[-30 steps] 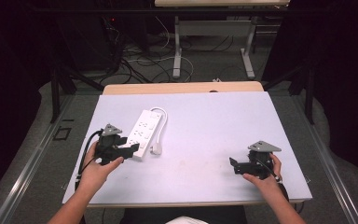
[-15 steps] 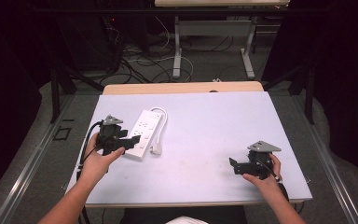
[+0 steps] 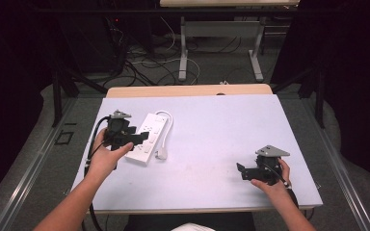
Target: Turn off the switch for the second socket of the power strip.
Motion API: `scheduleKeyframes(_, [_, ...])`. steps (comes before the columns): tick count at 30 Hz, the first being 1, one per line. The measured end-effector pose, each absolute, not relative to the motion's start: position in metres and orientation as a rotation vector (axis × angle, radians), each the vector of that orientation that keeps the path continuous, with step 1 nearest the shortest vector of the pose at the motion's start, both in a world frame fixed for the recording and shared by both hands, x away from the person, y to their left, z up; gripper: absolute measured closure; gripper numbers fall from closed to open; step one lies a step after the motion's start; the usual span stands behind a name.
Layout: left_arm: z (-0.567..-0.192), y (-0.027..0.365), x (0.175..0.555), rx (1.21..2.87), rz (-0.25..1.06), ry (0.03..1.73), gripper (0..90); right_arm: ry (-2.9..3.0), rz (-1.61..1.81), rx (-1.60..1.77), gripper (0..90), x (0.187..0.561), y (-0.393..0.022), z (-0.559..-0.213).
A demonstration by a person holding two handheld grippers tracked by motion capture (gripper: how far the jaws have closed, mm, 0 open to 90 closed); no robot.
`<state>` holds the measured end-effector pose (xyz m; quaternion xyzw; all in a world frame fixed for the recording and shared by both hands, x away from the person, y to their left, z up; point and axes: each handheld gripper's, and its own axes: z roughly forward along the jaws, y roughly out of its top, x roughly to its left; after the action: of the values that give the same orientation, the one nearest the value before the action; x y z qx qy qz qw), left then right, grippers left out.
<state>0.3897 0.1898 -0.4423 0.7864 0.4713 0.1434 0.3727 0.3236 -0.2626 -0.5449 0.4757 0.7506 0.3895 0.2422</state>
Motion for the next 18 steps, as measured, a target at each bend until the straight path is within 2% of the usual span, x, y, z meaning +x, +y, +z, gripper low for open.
scheduleKeyframes(18, [-0.432, 0.183, 0.412, 1.978, 0.372, 1.239, 44.1, 2.055, 1.068, 1.303, 0.0, 0.324, -0.263, -0.545])
